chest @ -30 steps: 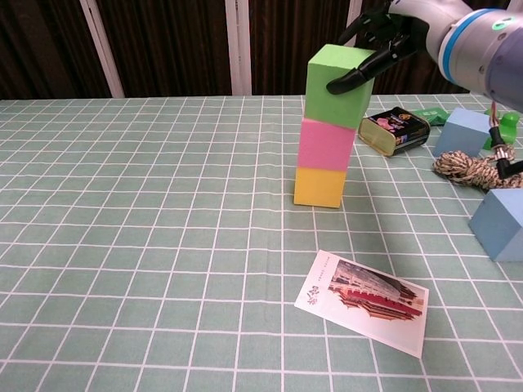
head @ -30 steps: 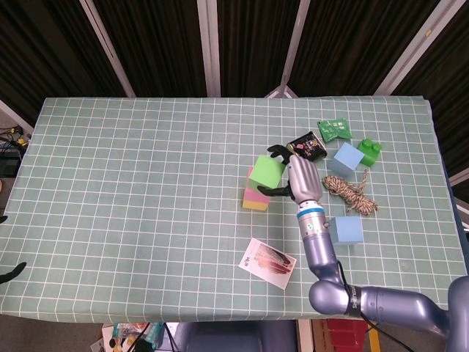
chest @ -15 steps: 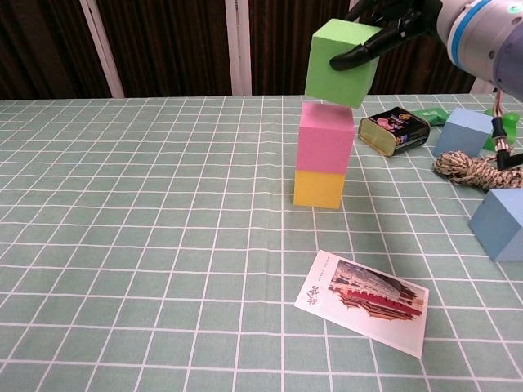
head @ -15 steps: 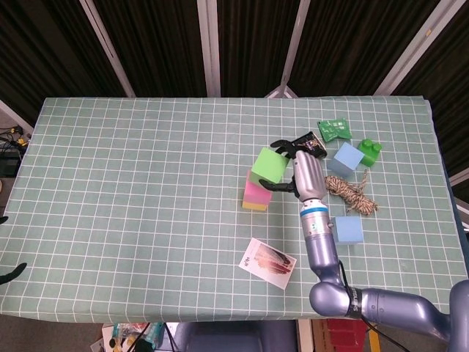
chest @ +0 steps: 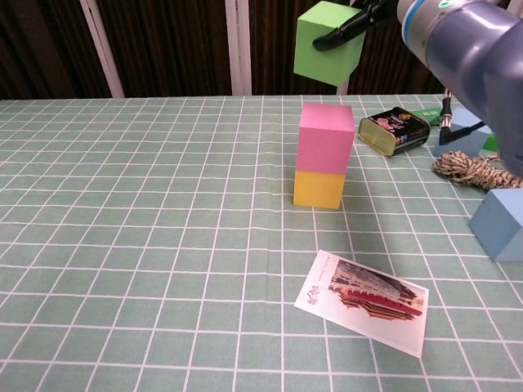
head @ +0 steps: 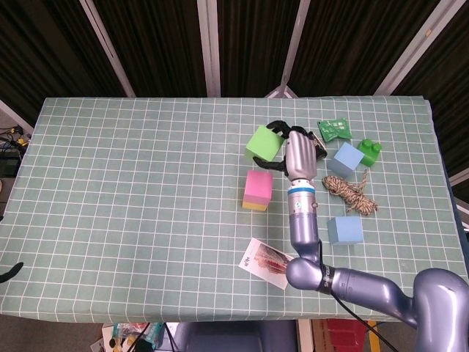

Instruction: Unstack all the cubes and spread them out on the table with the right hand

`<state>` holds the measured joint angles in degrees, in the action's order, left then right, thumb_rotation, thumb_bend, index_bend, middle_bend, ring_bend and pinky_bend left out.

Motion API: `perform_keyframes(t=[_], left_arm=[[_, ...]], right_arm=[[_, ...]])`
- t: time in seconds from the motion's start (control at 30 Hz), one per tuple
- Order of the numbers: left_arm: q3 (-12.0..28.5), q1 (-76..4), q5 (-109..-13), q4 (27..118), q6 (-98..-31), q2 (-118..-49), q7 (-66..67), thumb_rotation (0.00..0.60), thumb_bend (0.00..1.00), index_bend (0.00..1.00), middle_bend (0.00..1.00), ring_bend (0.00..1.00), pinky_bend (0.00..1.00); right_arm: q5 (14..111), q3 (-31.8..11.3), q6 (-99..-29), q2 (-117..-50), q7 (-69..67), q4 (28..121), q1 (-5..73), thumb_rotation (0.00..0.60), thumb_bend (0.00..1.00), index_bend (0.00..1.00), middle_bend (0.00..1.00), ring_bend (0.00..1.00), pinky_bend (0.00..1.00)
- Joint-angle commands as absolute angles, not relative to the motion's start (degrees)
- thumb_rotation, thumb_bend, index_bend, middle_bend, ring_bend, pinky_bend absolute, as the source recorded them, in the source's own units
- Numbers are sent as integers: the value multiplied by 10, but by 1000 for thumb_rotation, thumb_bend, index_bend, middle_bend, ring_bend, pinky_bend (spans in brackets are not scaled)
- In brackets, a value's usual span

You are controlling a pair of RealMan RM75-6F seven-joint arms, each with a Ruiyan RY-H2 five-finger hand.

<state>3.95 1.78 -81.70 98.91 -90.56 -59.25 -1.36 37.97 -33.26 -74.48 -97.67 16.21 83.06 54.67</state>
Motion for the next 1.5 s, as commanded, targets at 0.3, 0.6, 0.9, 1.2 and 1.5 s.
perform_keyframes(t=[0.3, 0.6, 0.9, 1.2, 1.5], left_arm=[[45, 4, -805, 991, -888, -605, 19, 600, 169, 193, 0, 0, 0], [55, 0, -785, 990, -882, -606, 24, 600, 169, 193, 0, 0, 0], [55, 0, -788, 989, -883, -603, 17, 600, 169, 192, 0, 0, 0], [58, -4, -791, 977, -886, -613, 19, 600, 170, 192, 0, 0, 0], [54, -7, -794, 981, -882, -616, 33, 600, 170, 192, 0, 0, 0]], right_arm=[[360, -335, -670, -1048, 178, 668, 603, 600, 112, 367, 405, 503, 158], [321, -346, -606, -1073, 201, 572, 627, 600, 111, 198, 169, 181, 6], [333, -324, -601, -1010, 219, 688, 580, 600, 111, 72, 66, 56, 0], [286, -308, -615, -884, 289, 911, 529, 600, 111, 71, 65, 56, 0], [271, -288, -618, -804, 279, 1056, 494, 600, 111, 70, 64, 56, 0]])
